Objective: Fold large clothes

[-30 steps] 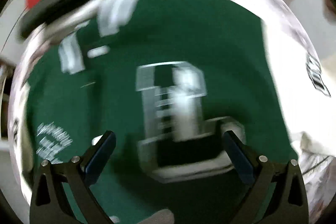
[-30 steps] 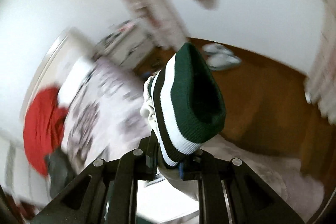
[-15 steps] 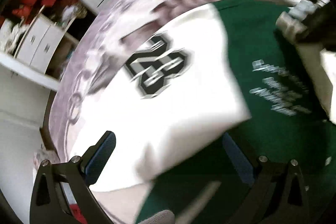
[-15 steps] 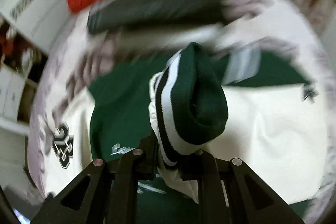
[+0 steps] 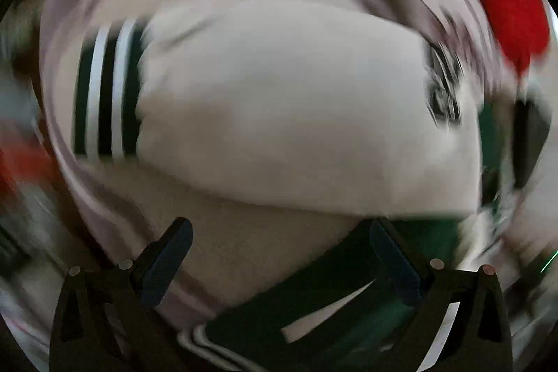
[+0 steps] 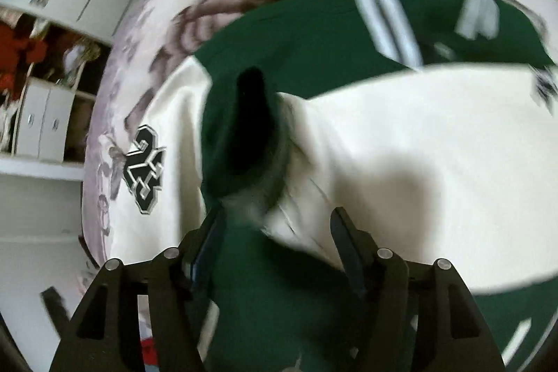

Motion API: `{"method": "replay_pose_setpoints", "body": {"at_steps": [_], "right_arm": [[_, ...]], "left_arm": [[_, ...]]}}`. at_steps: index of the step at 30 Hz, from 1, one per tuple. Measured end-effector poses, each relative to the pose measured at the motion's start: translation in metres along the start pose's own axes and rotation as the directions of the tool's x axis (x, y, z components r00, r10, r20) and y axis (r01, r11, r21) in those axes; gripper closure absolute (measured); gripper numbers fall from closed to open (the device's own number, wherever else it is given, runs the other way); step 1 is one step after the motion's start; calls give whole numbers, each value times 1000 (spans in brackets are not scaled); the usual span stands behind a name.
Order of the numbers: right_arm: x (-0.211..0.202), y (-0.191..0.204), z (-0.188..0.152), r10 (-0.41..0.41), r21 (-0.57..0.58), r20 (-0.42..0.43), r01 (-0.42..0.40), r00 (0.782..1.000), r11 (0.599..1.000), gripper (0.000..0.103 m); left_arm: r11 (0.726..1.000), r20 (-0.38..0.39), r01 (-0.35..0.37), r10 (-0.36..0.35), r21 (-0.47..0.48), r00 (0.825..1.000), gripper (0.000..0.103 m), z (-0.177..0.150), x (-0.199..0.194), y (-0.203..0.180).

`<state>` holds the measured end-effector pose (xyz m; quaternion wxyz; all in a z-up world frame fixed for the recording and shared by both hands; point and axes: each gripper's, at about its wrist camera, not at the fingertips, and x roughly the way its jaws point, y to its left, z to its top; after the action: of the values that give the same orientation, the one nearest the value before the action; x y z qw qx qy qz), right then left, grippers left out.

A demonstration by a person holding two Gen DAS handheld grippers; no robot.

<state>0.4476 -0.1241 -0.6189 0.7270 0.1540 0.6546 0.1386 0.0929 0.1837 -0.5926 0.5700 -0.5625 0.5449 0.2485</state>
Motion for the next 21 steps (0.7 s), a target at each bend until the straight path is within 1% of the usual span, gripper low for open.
{"method": "replay_pose_setpoints", "body": {"at_steps": [1, 2, 3, 4, 5, 6, 7, 8, 9, 10, 11, 12, 13, 15, 16, 17, 18, 19, 20, 21], "right_arm": [[-1, -8, -7, -17, 25, 0, 17, 1000, 1000, 38], [-4, -15, -11, -24, 44, -1, 24, 1000, 999, 38], [-9, -23, -16, -30, 78, -4, 30, 1000, 996, 38], [-15, -29, -18, -25, 101, -6, 26, 1000, 995, 38], [-13, -33, -23, -19, 124, -4, 19, 1000, 992, 38], [-12, -36, -24, -20, 156, 2, 19, 1000, 988, 38], [-12, -37, -27, -23, 176, 7, 22, 1000, 984, 38], [-14, -38, -26, -24, 191, 10, 21, 1000, 981, 38], [-10, -35, -27, -35, 205, 14, 31, 999, 978, 38], [-10, -33, -29, -46, 209, 17, 42, 999, 977, 38], [-8, -28, -30, -53, 207, 23, 47, 998, 977, 38], [-11, -25, -27, -60, 202, 24, 54, 998, 978, 38], [-9, -17, -25, -88, 188, 28, 81, 996, 979, 38], [-14, -10, -20, -107, 156, 32, 101, 994, 983, 38], [-12, -2, -15, -127, 136, 35, 121, 991, 983, 38], [-10, 4, -11, -138, 122, 40, 132, 990, 984, 38], [-4, 15, -4, -139, 105, 51, 133, 989, 986, 38], [1, 22, 1, -144, 97, 55, 138, 988, 986, 38], [7, 30, 6, -156, 92, 57, 151, 986, 984, 38], [15, 39, 12, -163, 86, 56, 158, 985, 984, 37]], "left_arm": [[989, 6, 85, -84, -118, 996, 2, 10, 8, 25], [977, 26, 127, -125, -172, 992, 10, 14, 12, 37], [959, 69, 162, -150, -233, 986, 27, 22, 16, 50], [945, 103, 167, -144, -280, 984, 38, 31, 19, 61], [934, 129, 162, -127, -319, 984, 59, 38, 21, 69], [925, 150, 170, -125, -341, 981, 72, 43, 20, 73], [916, 185, 184, -124, -356, 975, 79, 46, 16, 73], [919, 229, 195, -120, -342, 966, 90, 55, 9, 72], [937, 272, 180, -97, -299, 957, 94, 69, -1, 65], [954, 316, 163, -79, -252, 946, 96, 85, -11, 56], [963, 346, 153, -69, -220, 936, 97, 101, -17, 53], [971, 378, 149, -68, -190, 923, 97, 120, -24, 48], [975, 402, 150, -72, -166, 913, 97, 137, -29, 44], [981, 436, 146, -78, -126, 897, 97, 185, -34, 37], [983, 441, 143, -80, -112, 894, 97, 211, -32, 33], [985, 443, 140, -80, -105, 893, 97, 225, -30, 29], [987, 432, 135, -86, -82, 897, 97, 247, -24, 22], [991, 422, 119, -81, -64, 903, 97, 261, -20, 17], [994, 404, 102, -78, -38, 912, 97, 278, -12, 10], [996, 388, 91, -75, -23, 919, 97, 275, -12, 8]]}}
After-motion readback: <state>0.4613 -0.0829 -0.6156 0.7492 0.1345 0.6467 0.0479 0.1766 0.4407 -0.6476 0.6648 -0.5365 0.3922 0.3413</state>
